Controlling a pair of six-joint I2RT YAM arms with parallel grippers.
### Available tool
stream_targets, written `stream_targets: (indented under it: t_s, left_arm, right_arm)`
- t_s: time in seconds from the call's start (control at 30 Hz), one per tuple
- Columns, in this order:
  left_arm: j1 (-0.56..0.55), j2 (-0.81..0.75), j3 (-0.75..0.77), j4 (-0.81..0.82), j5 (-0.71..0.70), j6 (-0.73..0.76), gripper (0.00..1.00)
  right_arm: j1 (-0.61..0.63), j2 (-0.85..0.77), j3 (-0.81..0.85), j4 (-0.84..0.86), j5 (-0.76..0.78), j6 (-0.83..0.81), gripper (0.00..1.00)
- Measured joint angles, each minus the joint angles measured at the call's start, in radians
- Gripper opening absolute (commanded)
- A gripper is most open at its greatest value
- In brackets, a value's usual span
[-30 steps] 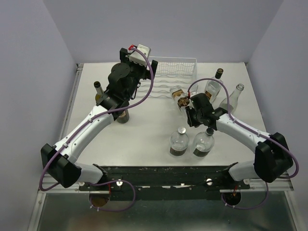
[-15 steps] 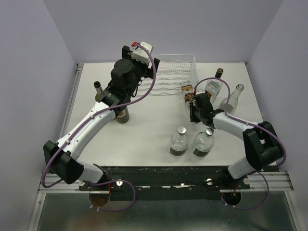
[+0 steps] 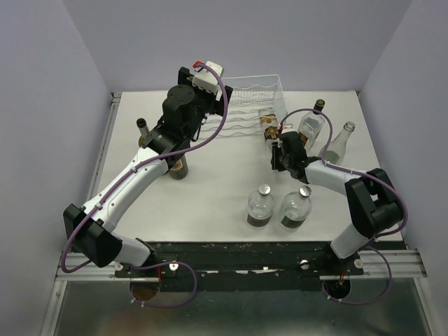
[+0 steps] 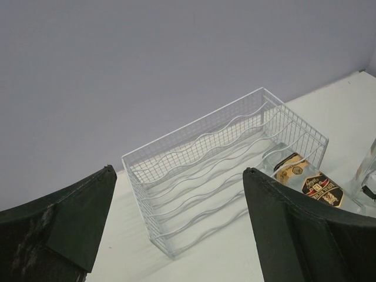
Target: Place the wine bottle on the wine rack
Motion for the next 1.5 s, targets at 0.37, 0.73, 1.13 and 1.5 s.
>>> stream_targets:
  t_s: [0.37,0.73,1.13,1.5]
  left_arm:
    - [0.000,0.023,0.034,-0.057,0.000,-0.016,0.99]
    - [0.000,0.028,0.039,-0.089,0.000,-0.023,0.99]
    - [0.000,0.032,0.051,-0.109,0.003,-0.023,0.99]
    - [0.000,0.032,0.051,-0.109,0.011,-0.024,0.99]
  right_arm:
    - [-0.042,0.150,0.134,0.043,-0.018,-0.023,0.01]
    - [-0.054,0.303,0.344,-0.011,-0.013,-0.040,0.01]
    - [-0.055,0.432,0.638,-0.285,0.069,-0.013,0.70]
    - [-0.061,0.429,0.709,-0.375,0.084,0.007,0.82]
